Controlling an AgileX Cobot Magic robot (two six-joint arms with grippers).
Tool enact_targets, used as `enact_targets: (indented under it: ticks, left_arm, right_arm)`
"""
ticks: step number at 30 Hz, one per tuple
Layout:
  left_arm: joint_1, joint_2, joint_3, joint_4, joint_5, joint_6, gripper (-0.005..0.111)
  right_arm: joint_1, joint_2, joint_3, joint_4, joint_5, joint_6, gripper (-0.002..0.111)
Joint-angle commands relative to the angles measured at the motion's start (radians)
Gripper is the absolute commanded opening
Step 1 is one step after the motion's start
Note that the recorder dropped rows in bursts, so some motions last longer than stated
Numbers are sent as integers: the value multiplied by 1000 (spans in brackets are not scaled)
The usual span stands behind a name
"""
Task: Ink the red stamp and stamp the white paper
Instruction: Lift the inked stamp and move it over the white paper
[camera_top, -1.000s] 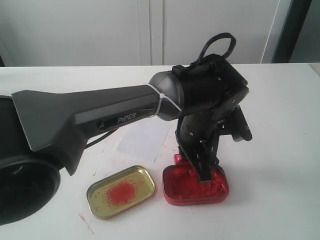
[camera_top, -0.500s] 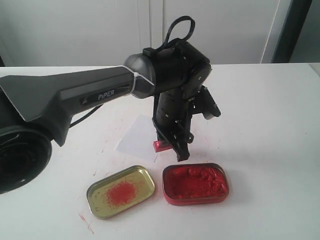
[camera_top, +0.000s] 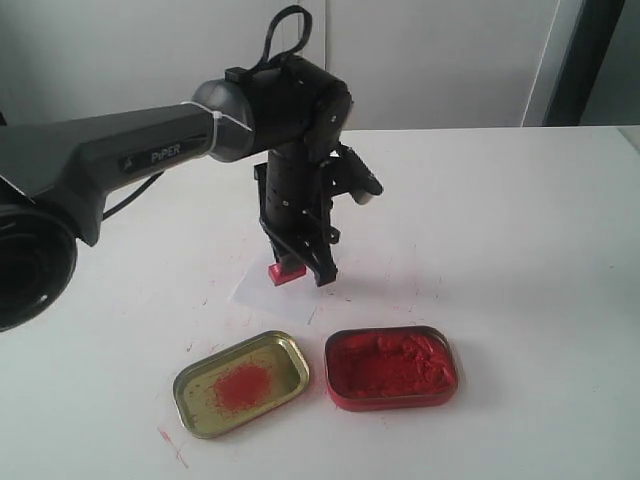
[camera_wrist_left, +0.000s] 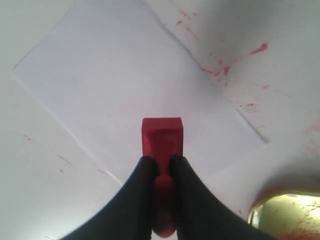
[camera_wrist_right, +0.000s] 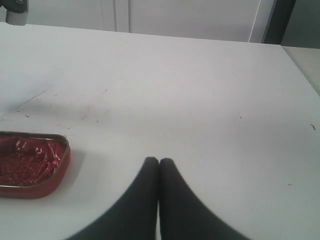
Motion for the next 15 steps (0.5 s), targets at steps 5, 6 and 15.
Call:
enact_targets:
  ticks: [5,6,15]
  left_arm:
    - [96,-19,-5,-159,95,-9,0]
    - [102,-19,-5,-171,95,-9,0]
    - [151,-17,-5,-294,14,-35,0]
  right_arm:
    - [-4,-5,5,-2,-16,3,0]
    - [-4,-5,5,-2,-16,3,0]
    - [-4,-5,5,-2,-16,3,0]
